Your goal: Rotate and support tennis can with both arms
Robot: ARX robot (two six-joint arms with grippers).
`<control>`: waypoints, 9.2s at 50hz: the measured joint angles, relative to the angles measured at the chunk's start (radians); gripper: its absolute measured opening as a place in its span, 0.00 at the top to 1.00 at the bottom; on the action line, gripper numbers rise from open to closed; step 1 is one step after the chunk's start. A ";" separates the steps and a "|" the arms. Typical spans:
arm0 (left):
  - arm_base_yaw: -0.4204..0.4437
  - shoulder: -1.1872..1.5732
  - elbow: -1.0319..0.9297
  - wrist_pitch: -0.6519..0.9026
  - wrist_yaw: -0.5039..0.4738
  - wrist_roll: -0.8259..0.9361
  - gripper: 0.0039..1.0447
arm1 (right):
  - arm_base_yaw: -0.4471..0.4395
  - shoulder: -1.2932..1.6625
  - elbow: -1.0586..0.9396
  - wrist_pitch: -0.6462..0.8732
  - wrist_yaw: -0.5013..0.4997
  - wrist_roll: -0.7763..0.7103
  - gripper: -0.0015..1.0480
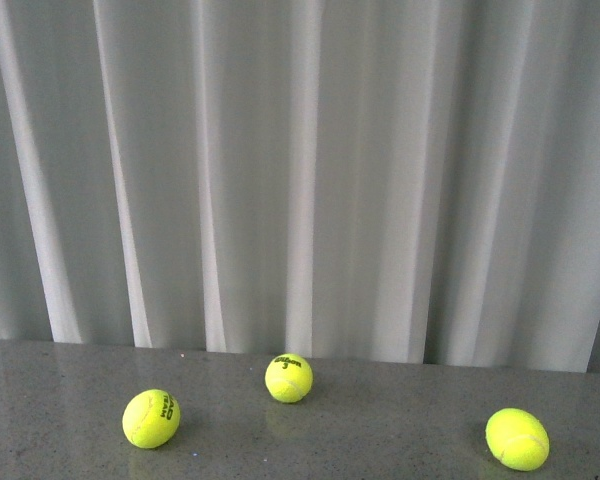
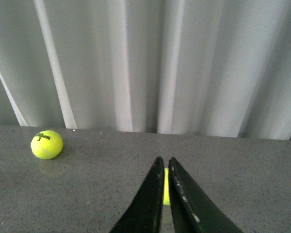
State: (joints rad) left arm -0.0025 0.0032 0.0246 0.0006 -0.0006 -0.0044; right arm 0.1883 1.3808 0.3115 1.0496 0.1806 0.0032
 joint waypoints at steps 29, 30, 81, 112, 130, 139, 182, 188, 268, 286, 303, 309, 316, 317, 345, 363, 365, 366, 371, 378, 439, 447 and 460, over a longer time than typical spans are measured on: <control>0.000 0.000 0.000 0.000 0.000 0.000 0.06 | -0.178 -0.436 -0.265 -0.171 -0.174 -0.003 0.97; 0.000 0.000 0.000 0.000 0.000 0.000 0.06 | -0.182 -0.452 -0.269 -0.183 -0.174 -0.003 0.97; 0.000 0.000 0.000 0.000 0.000 0.000 0.06 | -0.186 -1.132 -0.307 -0.798 -0.179 -0.003 0.97; 0.000 -0.001 0.000 0.000 0.000 0.000 0.06 | -0.186 -1.376 -0.307 -1.048 -0.182 -0.004 0.94; 0.000 -0.001 0.000 0.000 0.000 0.000 0.06 | -0.186 -1.376 -0.307 -1.048 -0.182 -0.004 0.34; 0.000 -0.001 0.000 0.000 0.000 0.000 0.06 | -0.186 -1.376 -0.307 -1.048 -0.182 -0.003 0.05; 0.065 1.174 0.322 0.441 0.466 -0.290 0.06 | -0.186 -1.377 -0.307 -1.048 -0.182 -0.003 0.07; 0.059 1.508 0.444 0.494 0.513 -0.285 0.06 | -0.186 -1.377 -0.307 -1.048 -0.182 -0.003 0.07; -0.264 2.113 0.695 0.813 0.679 -0.659 0.06 | -0.186 -1.377 -0.307 -1.048 -0.182 -0.003 0.07; -0.293 2.145 0.699 0.882 0.676 -0.735 0.24 | -0.186 -1.377 -0.307 -1.048 -0.182 -0.003 0.07; -0.299 2.136 0.678 0.974 0.689 -0.866 0.81 | -0.186 -1.377 -0.307 -1.048 -0.182 -0.003 0.07; -0.307 2.097 0.656 0.977 0.685 -0.914 0.97 | -0.186 -1.377 -0.307 -1.048 -0.182 -0.003 0.07; -0.316 2.004 0.650 0.879 0.679 -0.910 0.97 | -0.186 -1.377 -0.307 -1.048 -0.182 -0.003 0.07; -0.316 1.983 0.652 0.847 0.676 -0.901 0.97 | -0.186 -1.377 -0.307 -1.048 -0.182 -0.003 0.07; -0.427 1.871 1.658 -0.799 0.178 0.142 0.97 | -0.186 -1.377 -0.307 -1.048 -0.182 -0.003 0.07; -0.552 2.067 1.955 -1.122 -0.064 0.607 0.97 | -0.186 -1.377 -0.307 -1.048 -0.182 -0.003 0.07; -0.559 2.077 1.943 -1.109 -0.064 0.614 0.97 | -0.186 -1.377 -0.307 -1.048 -0.182 -0.003 0.07; -0.563 2.084 1.932 -1.099 -0.067 0.618 0.97 | -0.186 -1.377 -0.307 -1.048 -0.182 -0.003 0.07; -0.567 2.103 1.891 -1.062 -0.076 0.626 0.97 | -0.186 -1.377 -0.307 -1.048 -0.182 -0.003 0.07; -0.567 2.118 1.852 -1.010 -0.078 0.626 0.97 | -0.186 -1.377 -0.307 -1.048 -0.182 -0.003 0.07; -0.518 1.597 1.411 -0.484 0.011 -0.175 0.06 | -0.186 -1.377 -0.307 -1.048 -0.183 -0.003 0.07; -0.524 1.574 1.324 -0.321 -0.129 -0.167 0.12 | -0.186 -1.377 -0.307 -1.048 -0.182 -0.003 0.07; -0.388 1.249 0.646 0.615 -0.385 -0.018 0.60 | -0.186 -1.377 -0.307 -1.048 -0.180 -0.003 0.07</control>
State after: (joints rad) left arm -0.3904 1.2518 0.6704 0.6155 -0.3851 -0.0227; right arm 0.0025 0.0040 0.0048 0.0013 0.0002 0.0002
